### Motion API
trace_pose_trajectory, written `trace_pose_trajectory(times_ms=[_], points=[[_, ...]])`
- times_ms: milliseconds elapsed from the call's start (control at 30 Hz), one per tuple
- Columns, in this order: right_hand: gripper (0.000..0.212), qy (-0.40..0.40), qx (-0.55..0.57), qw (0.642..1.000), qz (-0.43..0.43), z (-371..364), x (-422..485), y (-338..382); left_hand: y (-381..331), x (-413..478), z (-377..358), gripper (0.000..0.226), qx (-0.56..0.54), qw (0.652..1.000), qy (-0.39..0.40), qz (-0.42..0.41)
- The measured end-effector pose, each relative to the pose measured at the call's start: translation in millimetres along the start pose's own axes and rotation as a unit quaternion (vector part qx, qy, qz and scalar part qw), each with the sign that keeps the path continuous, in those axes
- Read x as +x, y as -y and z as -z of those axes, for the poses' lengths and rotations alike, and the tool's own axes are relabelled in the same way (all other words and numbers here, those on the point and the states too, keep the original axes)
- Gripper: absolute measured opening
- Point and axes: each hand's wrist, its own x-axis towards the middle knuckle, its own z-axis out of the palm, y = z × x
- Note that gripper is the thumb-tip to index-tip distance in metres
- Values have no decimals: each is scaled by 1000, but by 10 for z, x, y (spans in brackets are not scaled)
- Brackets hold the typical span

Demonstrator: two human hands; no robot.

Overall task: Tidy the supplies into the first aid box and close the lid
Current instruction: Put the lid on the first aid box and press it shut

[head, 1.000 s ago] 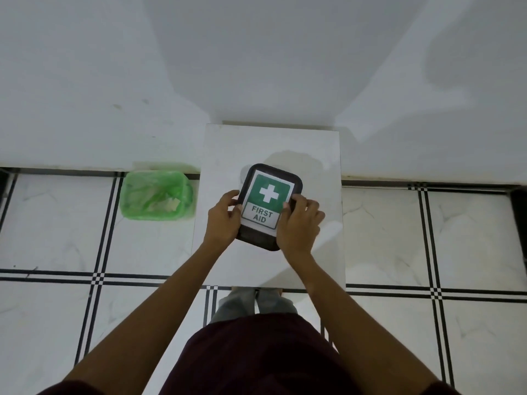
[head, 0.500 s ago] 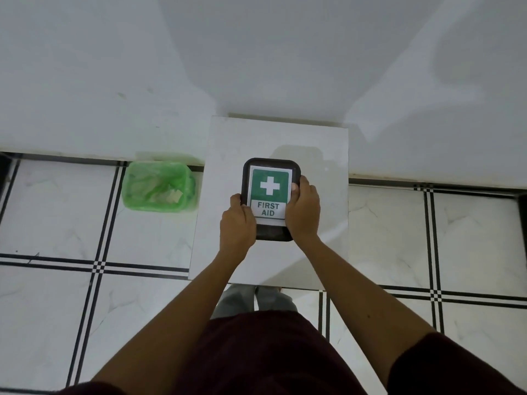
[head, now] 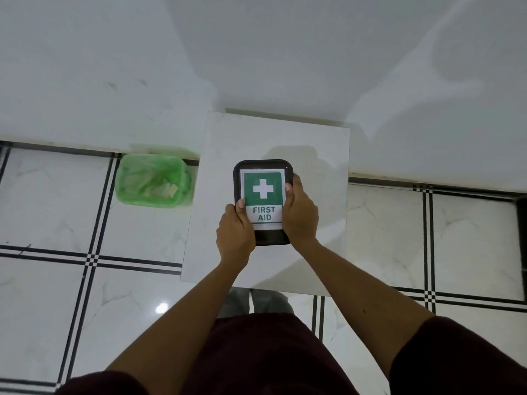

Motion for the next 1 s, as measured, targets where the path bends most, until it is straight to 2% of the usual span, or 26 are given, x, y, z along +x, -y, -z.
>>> trace_pose_trajectory(times_ms=[133,300,367,467,600,667,767,800,900,1000], points=[[46,-20,2,1000,13,-37,-14,-22,33,17,-15,41,-27,1000,1,-10],[33,-33,-13,999,6,-42,-24,-22,104,21,-50,38,-44,999,-3,-20],[34,-52,-8,999,-4,-49,-26,-25,125,54,-71,38,-46,998,-6,-33],[40,-63,-7,998,-7,-52,-30,-13,81,95,-68,41,-22,999,-23,-40],[45,-55,-46,997,-27,-41,-60,28,-83,32,-3,33,57,997,-38,-37],[54,-54,-67,996,-19,-61,-171,76,-94,24,22,45,147,981,-48,-118],[65,-55,-91,993,46,-152,-357,58,-22,83,28,61,284,908,12,-307],[66,-52,-102,992,58,-183,-377,30,4,114,12,63,301,892,28,-336],[69,-46,-118,989,73,-205,-321,-37,48,184,-50,63,278,897,49,-341],[68,-19,-71,994,85,-192,-324,-43,87,216,-85,62,253,899,62,-351]])
